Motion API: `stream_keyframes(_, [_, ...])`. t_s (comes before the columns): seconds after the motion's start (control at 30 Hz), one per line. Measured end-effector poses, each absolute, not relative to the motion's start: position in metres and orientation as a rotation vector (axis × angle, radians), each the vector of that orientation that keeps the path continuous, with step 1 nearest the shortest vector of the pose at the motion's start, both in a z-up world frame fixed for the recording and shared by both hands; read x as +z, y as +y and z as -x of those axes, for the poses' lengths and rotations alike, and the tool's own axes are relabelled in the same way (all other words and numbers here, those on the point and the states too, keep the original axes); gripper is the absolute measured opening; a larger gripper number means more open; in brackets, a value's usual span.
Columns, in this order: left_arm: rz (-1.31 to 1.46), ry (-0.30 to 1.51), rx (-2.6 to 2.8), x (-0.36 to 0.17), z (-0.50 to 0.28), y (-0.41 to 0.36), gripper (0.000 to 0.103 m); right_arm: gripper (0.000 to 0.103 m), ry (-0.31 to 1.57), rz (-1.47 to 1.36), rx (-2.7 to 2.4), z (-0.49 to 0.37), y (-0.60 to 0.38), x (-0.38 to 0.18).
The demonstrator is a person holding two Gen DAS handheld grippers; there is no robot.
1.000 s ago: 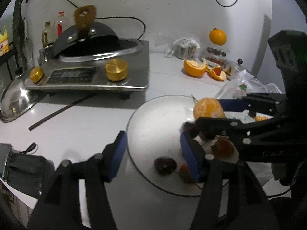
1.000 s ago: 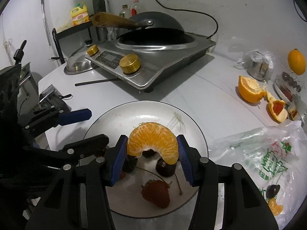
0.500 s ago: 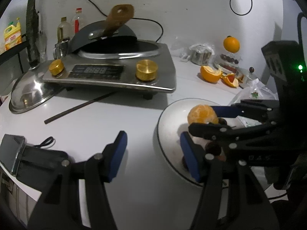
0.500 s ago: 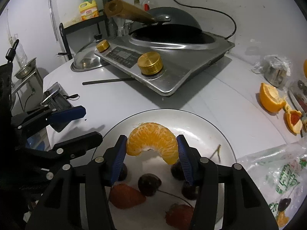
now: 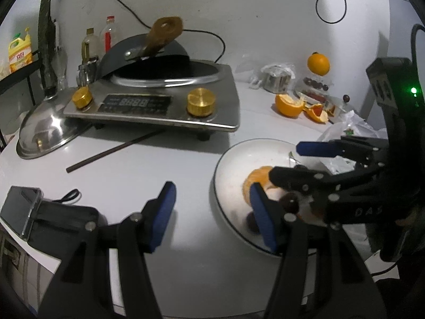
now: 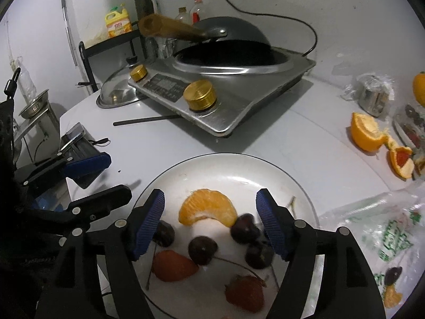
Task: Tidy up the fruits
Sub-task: 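Open the left gripper to drop its cherry while the right gripper releases the segment, then move both grippers from the plate back over the plastic bag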
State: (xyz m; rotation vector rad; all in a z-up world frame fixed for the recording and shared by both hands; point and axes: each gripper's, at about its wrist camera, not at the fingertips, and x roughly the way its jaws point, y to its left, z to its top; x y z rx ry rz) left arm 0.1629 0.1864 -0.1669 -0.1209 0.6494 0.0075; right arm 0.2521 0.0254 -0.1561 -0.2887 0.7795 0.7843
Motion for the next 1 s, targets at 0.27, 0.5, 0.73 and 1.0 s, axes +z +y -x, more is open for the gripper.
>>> stream_keyframes(0.27, [0.099,0.638,-0.016,-0.156,-0.159,0.164,0.059,0.074,0.745,0.269,0.734,-0.241,-0.012,-0.141])
stream_keyframes(0.5, [0.076,0.630,-0.042,-0.147,-0.157,0.138,0.059,0.074,0.724,0.245,0.703,-0.233,-0.043,-0.131])
stream_keyframes(0.73, [0.056,0.627,-0.059,-0.139,-0.156,0.113,0.059,0.074,0.705,0.220,0.684,-0.226,-0.071,-0.125])
stream_keyframes(1.0, [0.036,0.629,-0.072,-0.133,-0.157,0.086,0.059,0.074,0.683,0.188,0.654,-0.224,-0.104,-0.120])
